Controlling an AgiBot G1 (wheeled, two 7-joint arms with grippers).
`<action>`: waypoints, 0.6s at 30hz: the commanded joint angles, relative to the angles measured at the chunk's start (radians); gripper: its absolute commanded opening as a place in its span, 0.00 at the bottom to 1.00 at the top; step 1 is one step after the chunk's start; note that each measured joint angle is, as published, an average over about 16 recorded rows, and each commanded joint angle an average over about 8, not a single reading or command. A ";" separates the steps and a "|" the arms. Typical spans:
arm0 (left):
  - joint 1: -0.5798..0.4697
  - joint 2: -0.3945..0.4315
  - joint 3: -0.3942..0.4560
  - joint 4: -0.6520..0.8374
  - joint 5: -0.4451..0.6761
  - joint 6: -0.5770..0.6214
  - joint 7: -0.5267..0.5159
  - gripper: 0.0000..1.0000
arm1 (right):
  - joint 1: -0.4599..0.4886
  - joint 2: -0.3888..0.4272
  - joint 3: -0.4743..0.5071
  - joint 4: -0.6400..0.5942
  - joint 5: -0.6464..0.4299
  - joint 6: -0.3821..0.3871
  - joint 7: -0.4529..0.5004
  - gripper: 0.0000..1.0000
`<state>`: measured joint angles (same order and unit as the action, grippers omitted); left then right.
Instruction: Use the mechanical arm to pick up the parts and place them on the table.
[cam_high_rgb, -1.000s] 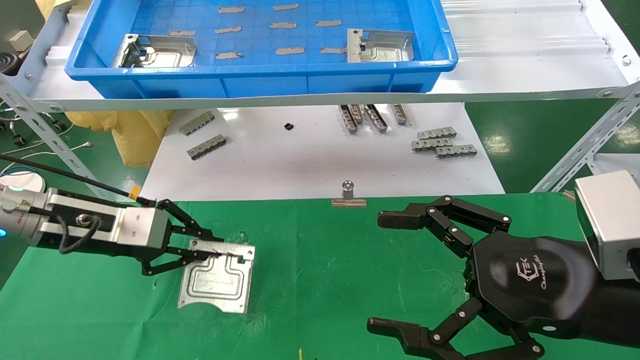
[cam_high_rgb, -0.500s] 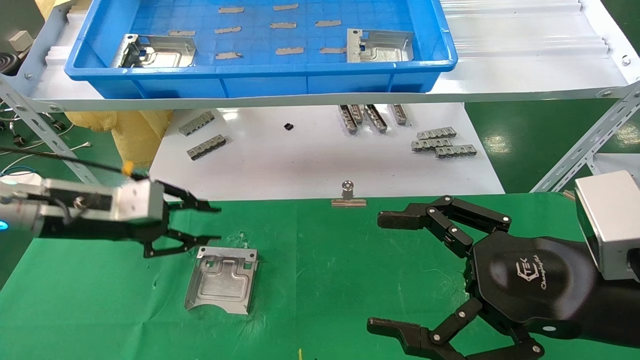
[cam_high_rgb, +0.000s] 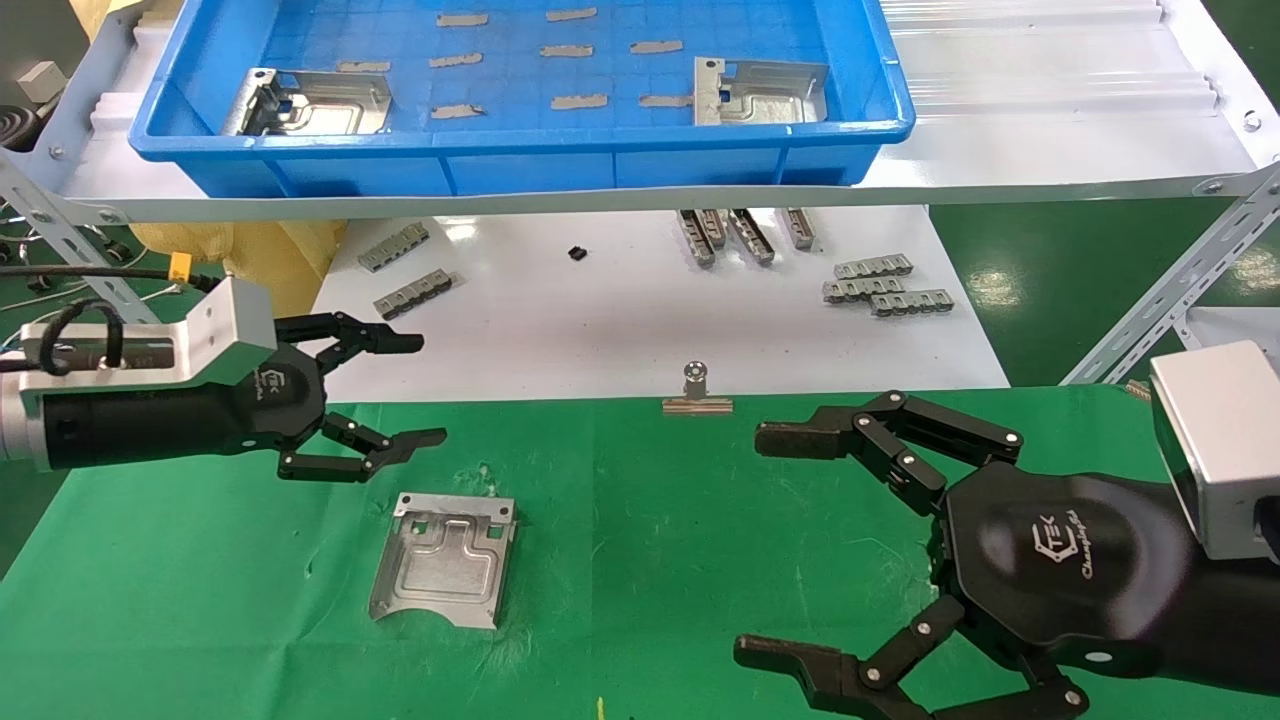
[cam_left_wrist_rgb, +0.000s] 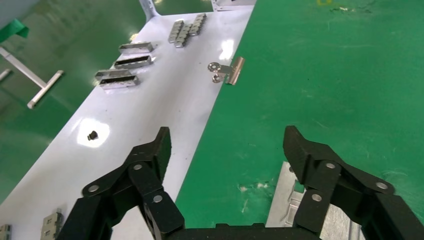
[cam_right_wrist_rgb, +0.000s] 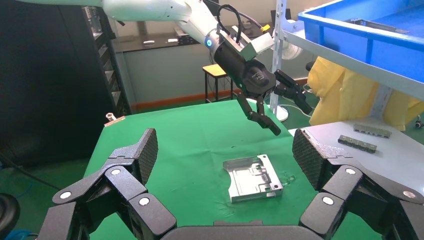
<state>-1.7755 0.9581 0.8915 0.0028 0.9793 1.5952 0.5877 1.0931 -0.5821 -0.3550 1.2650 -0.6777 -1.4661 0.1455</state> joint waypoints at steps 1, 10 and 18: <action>0.000 0.000 0.001 0.002 0.000 0.000 0.003 1.00 | 0.000 0.000 0.000 0.000 0.000 0.000 0.000 1.00; 0.062 -0.031 -0.053 -0.117 -0.020 -0.008 -0.064 1.00 | 0.000 0.000 0.000 0.000 0.000 0.000 0.000 1.00; 0.157 -0.077 -0.135 -0.289 -0.054 -0.022 -0.169 1.00 | 0.000 0.000 0.000 0.000 0.000 0.000 0.000 1.00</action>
<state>-1.6189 0.8809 0.7563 -0.2863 0.9257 1.5733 0.4185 1.0933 -0.5821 -0.3552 1.2647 -0.6776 -1.4662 0.1454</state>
